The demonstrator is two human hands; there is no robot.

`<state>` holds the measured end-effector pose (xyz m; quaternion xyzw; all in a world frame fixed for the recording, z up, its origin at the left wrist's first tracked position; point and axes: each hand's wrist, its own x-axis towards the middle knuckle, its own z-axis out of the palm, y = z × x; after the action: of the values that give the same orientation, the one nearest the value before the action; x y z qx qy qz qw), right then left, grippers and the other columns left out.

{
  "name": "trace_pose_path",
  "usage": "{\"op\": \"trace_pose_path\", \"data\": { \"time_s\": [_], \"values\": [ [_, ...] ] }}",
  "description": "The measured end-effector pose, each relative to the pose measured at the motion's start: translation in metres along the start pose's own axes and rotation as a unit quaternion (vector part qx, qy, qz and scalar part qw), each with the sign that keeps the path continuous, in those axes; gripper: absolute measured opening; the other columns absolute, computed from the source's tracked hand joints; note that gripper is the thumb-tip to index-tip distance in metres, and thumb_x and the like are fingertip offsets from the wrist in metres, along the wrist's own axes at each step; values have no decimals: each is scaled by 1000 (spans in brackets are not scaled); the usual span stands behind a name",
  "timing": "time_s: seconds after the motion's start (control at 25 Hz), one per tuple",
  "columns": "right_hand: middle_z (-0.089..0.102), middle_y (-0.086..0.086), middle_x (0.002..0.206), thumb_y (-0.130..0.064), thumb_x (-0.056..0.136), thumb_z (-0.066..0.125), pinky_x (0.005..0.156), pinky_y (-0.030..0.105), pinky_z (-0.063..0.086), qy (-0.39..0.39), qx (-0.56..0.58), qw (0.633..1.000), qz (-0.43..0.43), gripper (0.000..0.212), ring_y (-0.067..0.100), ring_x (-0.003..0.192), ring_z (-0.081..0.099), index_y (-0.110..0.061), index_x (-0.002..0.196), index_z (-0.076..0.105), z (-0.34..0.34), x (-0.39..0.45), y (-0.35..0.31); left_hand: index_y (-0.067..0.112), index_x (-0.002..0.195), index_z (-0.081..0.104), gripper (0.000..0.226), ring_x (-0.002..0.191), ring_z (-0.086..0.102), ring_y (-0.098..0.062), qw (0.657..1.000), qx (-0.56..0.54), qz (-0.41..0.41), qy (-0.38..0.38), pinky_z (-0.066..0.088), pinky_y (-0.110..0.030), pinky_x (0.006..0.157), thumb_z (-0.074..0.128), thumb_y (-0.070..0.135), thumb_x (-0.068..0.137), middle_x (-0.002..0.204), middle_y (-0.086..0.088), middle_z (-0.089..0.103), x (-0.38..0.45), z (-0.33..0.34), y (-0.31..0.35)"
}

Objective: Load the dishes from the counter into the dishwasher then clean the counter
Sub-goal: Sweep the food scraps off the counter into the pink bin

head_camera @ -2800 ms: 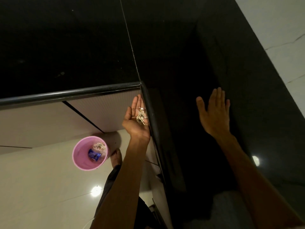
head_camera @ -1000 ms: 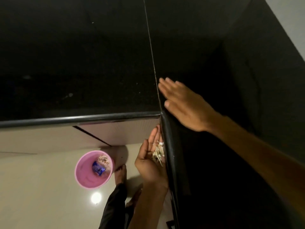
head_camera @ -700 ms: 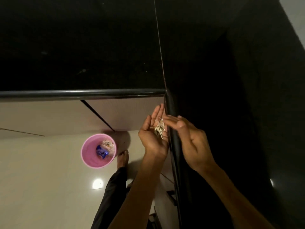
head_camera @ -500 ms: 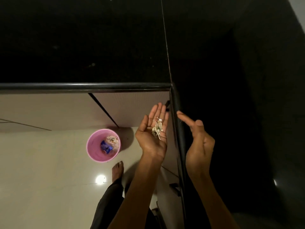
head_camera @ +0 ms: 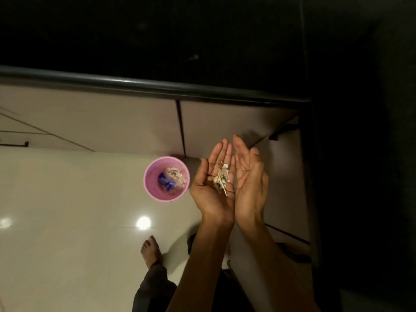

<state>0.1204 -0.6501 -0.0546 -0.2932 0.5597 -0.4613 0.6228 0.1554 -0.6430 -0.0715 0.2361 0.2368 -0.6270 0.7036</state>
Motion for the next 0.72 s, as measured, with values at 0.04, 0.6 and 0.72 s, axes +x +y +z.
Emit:
{"op": "trace_pose_path", "data": {
  "time_s": [0.04,0.6,0.72],
  "values": [
    [65,-6,124,-33,103,31,82,8,47,-8,4,1000,7,41,-2,114,60,-16,131,56,13,-4,11,-2,115,65,43,120,61,-29,1000,-3,8,5,45,-39,106,37,24,98,126,-18,65,0,-8,16],
    [71,-5,114,-40,101,35,87,22,53,-3,24,992,123,38,8,108,66,-23,120,64,92,-12,204,1,120,66,46,109,67,-25,995,66,6,78,56,-34,89,33,27,102,120,-13,69,40,-165,145],
    [76,-5,92,-39,100,39,71,18,55,23,-58,987,149,38,6,87,71,-20,109,71,81,14,255,3,124,61,43,118,62,-26,992,80,-1,98,51,-36,98,32,27,102,125,-12,66,79,-213,146]
  ]
}}
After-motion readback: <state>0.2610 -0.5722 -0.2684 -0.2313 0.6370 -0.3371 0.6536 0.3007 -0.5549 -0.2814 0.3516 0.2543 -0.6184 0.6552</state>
